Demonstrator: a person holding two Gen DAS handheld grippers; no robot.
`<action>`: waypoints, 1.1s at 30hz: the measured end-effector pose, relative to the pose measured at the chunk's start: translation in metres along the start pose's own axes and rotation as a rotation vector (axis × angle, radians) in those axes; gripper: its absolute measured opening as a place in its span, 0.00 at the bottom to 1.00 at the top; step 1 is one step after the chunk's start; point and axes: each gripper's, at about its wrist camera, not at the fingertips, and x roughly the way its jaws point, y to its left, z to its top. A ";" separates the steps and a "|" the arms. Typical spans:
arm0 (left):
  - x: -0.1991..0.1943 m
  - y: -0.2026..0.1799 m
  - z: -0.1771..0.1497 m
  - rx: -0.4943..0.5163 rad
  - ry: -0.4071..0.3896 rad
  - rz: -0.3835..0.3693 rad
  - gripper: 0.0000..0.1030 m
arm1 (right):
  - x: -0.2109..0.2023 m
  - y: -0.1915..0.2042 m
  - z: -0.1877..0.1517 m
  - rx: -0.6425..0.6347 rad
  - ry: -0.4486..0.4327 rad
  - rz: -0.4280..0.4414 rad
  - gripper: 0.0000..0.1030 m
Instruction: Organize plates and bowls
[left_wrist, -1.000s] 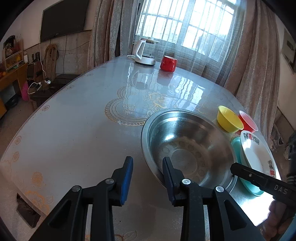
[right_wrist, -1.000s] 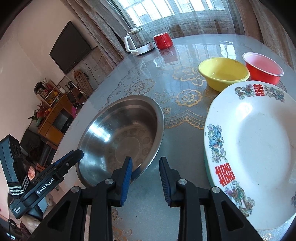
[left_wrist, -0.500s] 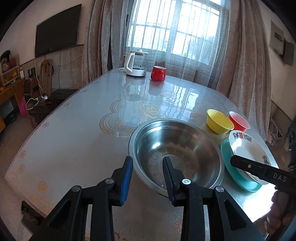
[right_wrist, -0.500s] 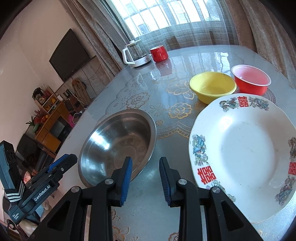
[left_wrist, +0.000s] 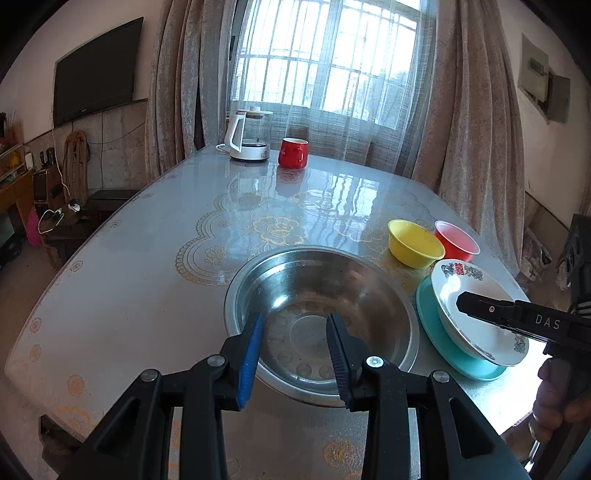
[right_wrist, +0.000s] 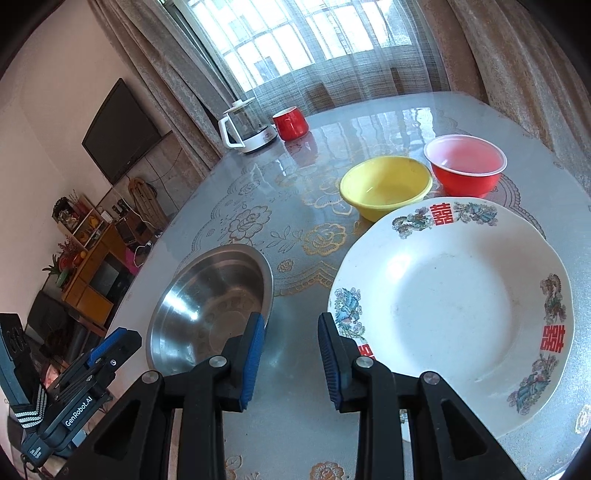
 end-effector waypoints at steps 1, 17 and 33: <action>0.002 -0.002 0.002 0.001 0.001 -0.002 0.35 | 0.000 -0.003 0.002 0.006 -0.002 -0.006 0.29; 0.072 -0.049 0.062 -0.007 0.141 -0.086 0.35 | 0.007 -0.068 0.076 0.128 -0.079 -0.104 0.29; 0.177 -0.121 0.108 -0.034 0.305 -0.135 0.33 | 0.070 -0.125 0.115 0.231 0.029 -0.179 0.24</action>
